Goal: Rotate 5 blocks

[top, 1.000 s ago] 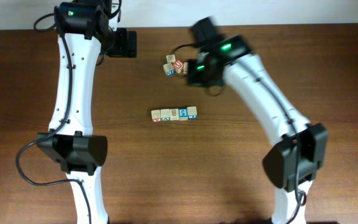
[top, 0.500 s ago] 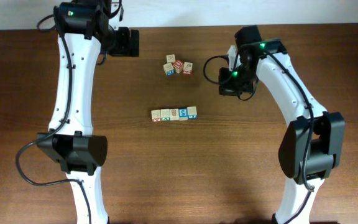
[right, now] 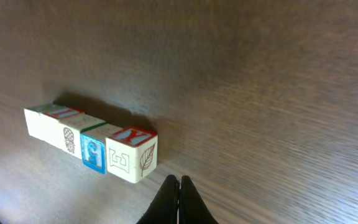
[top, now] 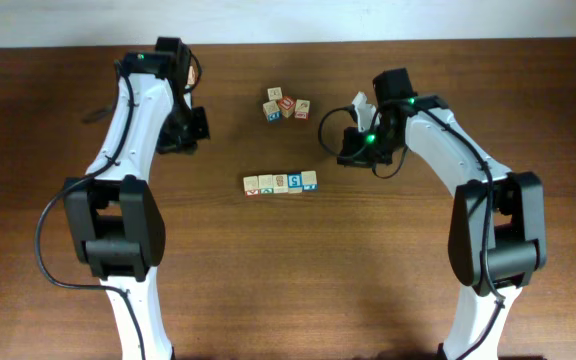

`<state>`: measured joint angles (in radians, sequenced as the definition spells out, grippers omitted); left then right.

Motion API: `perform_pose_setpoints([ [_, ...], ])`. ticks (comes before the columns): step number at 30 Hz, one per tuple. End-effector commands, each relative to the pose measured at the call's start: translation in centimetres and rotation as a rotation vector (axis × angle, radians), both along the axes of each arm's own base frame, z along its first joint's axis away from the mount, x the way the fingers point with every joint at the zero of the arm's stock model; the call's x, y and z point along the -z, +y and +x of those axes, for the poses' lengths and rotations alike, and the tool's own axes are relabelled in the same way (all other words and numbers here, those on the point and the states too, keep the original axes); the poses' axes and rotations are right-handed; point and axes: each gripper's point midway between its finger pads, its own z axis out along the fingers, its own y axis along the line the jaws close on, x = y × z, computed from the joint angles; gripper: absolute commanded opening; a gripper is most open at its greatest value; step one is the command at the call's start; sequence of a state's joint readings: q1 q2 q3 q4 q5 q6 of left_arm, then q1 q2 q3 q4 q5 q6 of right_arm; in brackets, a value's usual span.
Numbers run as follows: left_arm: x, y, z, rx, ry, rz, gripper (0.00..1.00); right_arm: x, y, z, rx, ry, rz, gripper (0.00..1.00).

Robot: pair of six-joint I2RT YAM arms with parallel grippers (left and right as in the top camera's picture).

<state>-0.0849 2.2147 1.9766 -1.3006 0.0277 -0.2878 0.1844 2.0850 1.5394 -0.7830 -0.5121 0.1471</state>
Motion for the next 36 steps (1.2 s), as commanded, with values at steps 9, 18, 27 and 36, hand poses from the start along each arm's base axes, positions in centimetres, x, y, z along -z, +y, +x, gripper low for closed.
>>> perform_pose_setpoints([
  [9,6.5,-5.1,-4.1,0.029,0.103,-0.269,0.00,1.6,0.0,-1.3,0.010,0.049,0.049,0.04],
  [18,6.6,-9.7,-3.3,0.180,0.024,-0.379,0.00,1.6,0.0,-1.4,0.010,0.054,0.048,0.04],
  [27,6.5,-11.7,-3.4,0.247,0.004,-0.390,0.00,1.7,-0.1,-1.7,0.017,0.073,0.043,0.04],
  [36,6.8,-11.0,-3.2,0.246,-0.003,-0.342,0.00,3.2,-1.3,-2.2,0.055,0.112,-0.035,0.04],
])
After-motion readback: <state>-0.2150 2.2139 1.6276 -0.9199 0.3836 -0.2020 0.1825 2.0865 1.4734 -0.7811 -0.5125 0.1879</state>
